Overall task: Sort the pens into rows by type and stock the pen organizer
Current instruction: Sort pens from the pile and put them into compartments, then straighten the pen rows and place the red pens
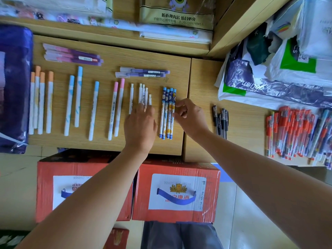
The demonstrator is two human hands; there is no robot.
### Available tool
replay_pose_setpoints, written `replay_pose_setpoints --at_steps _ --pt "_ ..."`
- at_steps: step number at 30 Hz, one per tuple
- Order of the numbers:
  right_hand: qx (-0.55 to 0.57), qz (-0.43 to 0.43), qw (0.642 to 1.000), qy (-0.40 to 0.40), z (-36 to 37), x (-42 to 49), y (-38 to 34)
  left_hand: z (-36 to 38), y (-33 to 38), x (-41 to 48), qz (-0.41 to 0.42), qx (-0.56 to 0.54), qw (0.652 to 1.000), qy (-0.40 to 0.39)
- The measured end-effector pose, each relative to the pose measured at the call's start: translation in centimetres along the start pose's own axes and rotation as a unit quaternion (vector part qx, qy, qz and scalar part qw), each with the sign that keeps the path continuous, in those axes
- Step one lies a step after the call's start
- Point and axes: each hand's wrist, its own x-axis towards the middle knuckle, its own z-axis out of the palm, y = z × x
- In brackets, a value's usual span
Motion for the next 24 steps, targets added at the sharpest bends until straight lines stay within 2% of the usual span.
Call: replay_pose_setpoints --at_steps 6,12,21,24 --pt "0.000 0.000 1.000 -0.001 0.1 0.0 -0.3 -0.1 0.0 0.2 -0.016 -0.034 0.999 -0.004" --pt "0.003 0.011 1.000 -0.008 -0.4 -0.6 0.1 -0.6 0.4 0.1 0.010 -0.049 0.999 0.008" --pt "0.043 0.050 0.997 0.031 -3.2 -3.4 2.1 -0.8 4.6 -1.0 0.106 -0.096 0.990 0.009" --pt "0.073 0.074 0.993 0.050 -5.4 -4.8 3.9 -0.8 7.7 -1.4 0.147 -0.109 0.983 -0.013"
